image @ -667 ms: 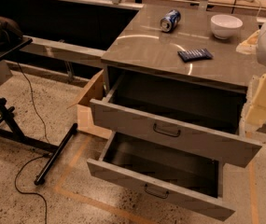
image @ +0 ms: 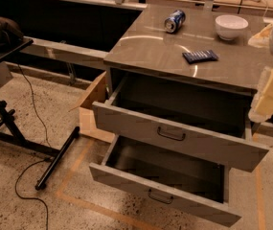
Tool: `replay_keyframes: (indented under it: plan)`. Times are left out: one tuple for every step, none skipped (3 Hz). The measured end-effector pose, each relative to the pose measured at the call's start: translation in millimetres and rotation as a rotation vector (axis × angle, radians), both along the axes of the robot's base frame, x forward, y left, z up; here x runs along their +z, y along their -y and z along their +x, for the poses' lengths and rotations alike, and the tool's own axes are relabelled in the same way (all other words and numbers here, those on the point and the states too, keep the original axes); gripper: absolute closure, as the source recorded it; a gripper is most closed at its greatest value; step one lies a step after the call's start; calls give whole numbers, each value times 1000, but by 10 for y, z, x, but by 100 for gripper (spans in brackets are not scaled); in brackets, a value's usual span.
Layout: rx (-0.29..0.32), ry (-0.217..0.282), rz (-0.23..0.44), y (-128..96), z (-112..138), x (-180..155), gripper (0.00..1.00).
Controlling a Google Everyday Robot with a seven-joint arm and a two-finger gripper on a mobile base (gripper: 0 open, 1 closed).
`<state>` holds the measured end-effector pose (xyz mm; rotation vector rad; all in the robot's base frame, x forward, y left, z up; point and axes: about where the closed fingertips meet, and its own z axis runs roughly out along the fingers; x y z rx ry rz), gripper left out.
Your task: Place rxbar blueberry into white bowl
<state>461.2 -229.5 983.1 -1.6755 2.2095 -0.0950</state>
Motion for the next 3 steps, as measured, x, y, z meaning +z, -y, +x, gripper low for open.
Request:
replay_keyframes:
  plan:
    - [-21,39,61,284,431,45,0]
    - [-27,59,98,510,920,33,0]
    - [-36,95,109,578,1087,117,0]
